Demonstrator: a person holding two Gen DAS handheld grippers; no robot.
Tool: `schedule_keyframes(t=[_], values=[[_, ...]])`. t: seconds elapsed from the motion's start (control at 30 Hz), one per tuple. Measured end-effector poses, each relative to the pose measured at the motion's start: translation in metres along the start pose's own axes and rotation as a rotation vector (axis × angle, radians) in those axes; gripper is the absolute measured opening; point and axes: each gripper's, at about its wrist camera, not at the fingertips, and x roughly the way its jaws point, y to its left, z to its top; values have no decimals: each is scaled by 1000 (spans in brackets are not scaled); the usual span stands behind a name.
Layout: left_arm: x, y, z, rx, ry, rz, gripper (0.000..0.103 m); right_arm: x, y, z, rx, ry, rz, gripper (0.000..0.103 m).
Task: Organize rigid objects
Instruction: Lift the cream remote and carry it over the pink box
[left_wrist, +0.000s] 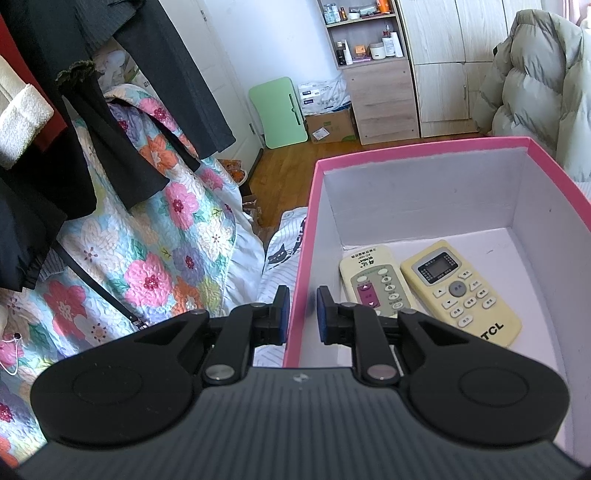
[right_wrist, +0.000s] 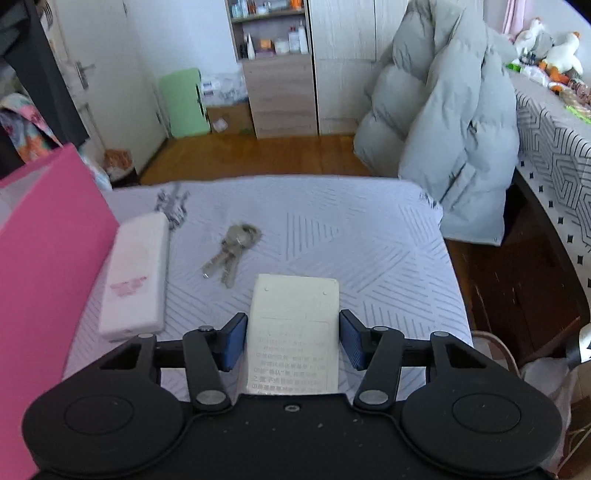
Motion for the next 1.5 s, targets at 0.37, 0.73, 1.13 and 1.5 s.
schedule_keyframes(t=[0.37, 0.73, 1.13, 1.5], values=[[1, -3, 1, 9, -1, 9, 16, -76, 28, 6, -43, -200, 71, 58], [1, -2, 1, 9, -2, 8, 16, -126, 54, 5, -157, -332, 102, 58], [1, -3, 0, 5, 2, 8, 16, -150, 128, 40, -281, -428, 471, 58], [3, -1, -1, -17, 16, -3, 16, -53, 194, 17, -315, -287, 542, 58]])
